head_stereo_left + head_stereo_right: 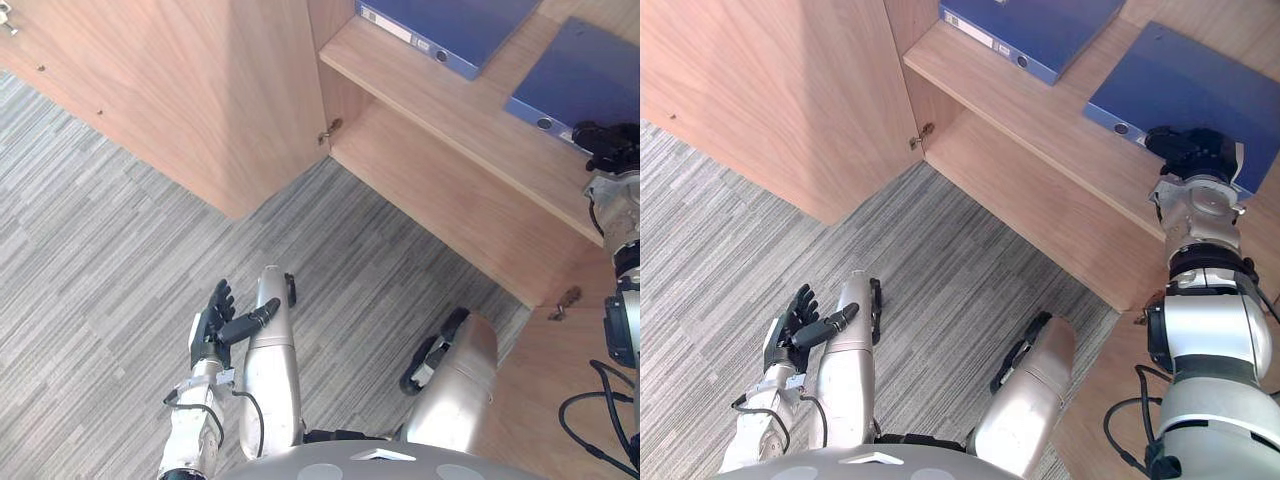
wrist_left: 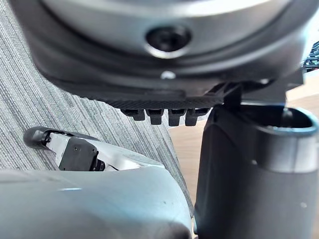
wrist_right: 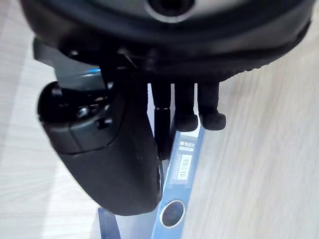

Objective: Walk over to the cabinet, pick up the folder, carry it to the office cabinet, place the folder inside the office cabinet, then close the office cabinet door

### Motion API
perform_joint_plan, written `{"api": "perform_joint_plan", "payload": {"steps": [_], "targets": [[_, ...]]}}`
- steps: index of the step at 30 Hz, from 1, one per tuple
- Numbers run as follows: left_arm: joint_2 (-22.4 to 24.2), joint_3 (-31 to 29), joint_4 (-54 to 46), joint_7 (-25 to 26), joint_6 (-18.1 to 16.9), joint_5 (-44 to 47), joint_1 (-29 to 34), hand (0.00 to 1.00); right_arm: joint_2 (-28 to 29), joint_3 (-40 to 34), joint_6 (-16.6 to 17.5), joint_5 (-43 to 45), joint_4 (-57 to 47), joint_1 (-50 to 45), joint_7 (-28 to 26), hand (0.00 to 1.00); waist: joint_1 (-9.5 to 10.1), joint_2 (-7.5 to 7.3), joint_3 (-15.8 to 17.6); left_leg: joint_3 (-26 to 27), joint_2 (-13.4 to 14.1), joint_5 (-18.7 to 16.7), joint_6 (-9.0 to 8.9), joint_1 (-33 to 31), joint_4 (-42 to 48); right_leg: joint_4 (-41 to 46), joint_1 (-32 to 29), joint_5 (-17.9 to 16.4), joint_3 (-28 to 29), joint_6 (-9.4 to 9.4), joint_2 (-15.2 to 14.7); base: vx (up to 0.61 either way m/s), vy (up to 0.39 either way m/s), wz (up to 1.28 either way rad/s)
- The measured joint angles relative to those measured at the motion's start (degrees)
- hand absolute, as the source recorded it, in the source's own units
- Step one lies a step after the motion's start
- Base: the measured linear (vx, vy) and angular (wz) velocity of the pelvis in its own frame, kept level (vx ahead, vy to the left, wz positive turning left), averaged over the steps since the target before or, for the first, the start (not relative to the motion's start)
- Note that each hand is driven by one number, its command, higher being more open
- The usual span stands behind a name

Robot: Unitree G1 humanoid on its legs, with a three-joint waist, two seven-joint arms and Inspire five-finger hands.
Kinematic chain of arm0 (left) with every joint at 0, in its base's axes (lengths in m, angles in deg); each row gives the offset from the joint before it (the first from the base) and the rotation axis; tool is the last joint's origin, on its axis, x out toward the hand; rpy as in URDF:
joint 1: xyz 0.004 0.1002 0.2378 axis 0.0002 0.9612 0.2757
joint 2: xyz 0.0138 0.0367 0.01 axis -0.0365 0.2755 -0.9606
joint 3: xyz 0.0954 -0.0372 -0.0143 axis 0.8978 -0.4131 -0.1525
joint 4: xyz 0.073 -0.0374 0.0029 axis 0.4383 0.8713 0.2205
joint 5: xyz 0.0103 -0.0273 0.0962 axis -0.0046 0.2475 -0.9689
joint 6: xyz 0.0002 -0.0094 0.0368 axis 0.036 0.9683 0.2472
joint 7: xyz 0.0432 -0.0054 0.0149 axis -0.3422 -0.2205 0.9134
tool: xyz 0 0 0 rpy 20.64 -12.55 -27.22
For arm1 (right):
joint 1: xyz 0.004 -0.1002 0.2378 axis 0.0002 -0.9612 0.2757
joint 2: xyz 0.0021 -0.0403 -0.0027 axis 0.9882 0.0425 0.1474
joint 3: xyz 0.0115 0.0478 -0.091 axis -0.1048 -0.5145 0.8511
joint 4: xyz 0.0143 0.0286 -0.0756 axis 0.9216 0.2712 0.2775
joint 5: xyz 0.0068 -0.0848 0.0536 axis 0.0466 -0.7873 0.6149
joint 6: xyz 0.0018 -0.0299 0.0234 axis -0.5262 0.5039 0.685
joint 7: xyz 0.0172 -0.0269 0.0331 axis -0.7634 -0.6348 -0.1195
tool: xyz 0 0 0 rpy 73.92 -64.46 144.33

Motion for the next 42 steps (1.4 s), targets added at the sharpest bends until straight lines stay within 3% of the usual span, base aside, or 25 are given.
{"api": "perform_joint_plan", "payload": {"steps": [3, 4, 11, 17, 26, 29, 37, 42], "targets": [[-0.1, 0.0, -0.5, 0.0, 0.1, 0.0, 0.2, 1.00, -0.2, 0.0, 0.0, 0.3, 0.0, 0.0, 0.0, 0.00, -0.02, 0.15, 0.0, 0.0, 0.2, 0.1, 0.09, -0.4, 0.3, 0.1, -0.1, 0.0, 0.0, -0.01, 0.0, -0.01, 0.003, 0.01], [-0.1, -0.1, -0.5, 0.0, 0.1, 0.0, 0.2, 1.00, -0.2, 0.0, 0.0, 1.7, 0.1, 0.0, 0.0, 1.00, 0.02, 0.15, 0.0, 0.1, 0.3, 0.1, 0.09, -0.4, 0.4, 0.1, -0.1, 0.0, 0.0, -0.02, 0.0, 0.00, 0.000, 0.00], [-0.2, -0.3, -0.6, 0.2, 0.1, 0.0, 0.3, 1.00, 1.2, -0.1, 0.1, 2.3, -0.5, -0.3, -0.2, 1.00, 0.22, 0.22, 0.0, 0.1, 1.6, -0.2, -0.20, -0.3, 1.4, 0.2, 0.0, 0.0, 0.2, -0.02, 1.4, -0.01, -0.002, -0.07], [-0.6, -0.6, 0.8, 0.7, 0.3, 0.0, 0.3, 1.00, 6.1, -0.5, 1.7, 0.6, -4.7, -3.6, -2.4, 1.00, -0.33, 0.17, 0.0, 0.0, 4.2, -1.4, -1.75, 2.3, 2.6, -0.1, 1.6, 0.0, 0.7, 0.06, 3.8, -0.02, 0.001, -0.23], [-3.0, 0.4, 2.0, -0.3, 0.3, -0.2, 0.3, 1.00, 14.6, -3.3, 3.9, -2.9, -20.0, -14.2, -5.7, 1.00, -0.21, -0.29, -0.2, 0.9, 7.8, -3.8, -2.71, 5.9, 3.7, -2.4, 4.0, 0.8, 1.7, 1.66, 7.6, -0.02, 0.042, -0.22], [-3.0, 0.4, 2.2, -0.5, 0.3, -0.8, 0.4, 1.00, 16.9, -5.9, 4.0, -2.7, -24.4, -18.7, -5.8, 1.00, -0.20, -0.79, -0.2, 1.4, 8.0, -4.1, -2.69, 7.3, 3.1, -4.2, 5.4, 1.9, 1.5, 1.32, 7.9, 0.01, 0.072, -0.10], [-3.5, 1.2, 4.3, -2.4, 1.2, -6.1, 1.5, 1.00, 27.5, -8.0, 1.2, -3.4, -35.2, -36.6, -10.1, 1.00, -0.19, -3.09, -0.5, 6.9, 10.6, -5.0, -1.69, 19.8, -3.8, -16.4, 16.6, 6.7, 0.3, 2.37, 9.9, 0.05, 0.104, -0.16], [-3.6, 1.2, 4.8, -2.8, 1.2, -8.3, 2.2, 1.00, 34.1, -10.1, -0.7, -5.1, -35.3, -45.5, -11.3, 1.00, -0.17, -3.31, -1.0, 8.2, 10.7, -5.5, -1.02, 23.5, -6.2, -21.4, 21.0, 8.8, -0.3, 3.11, 10.3, 0.02, 0.098, -0.04]]}}
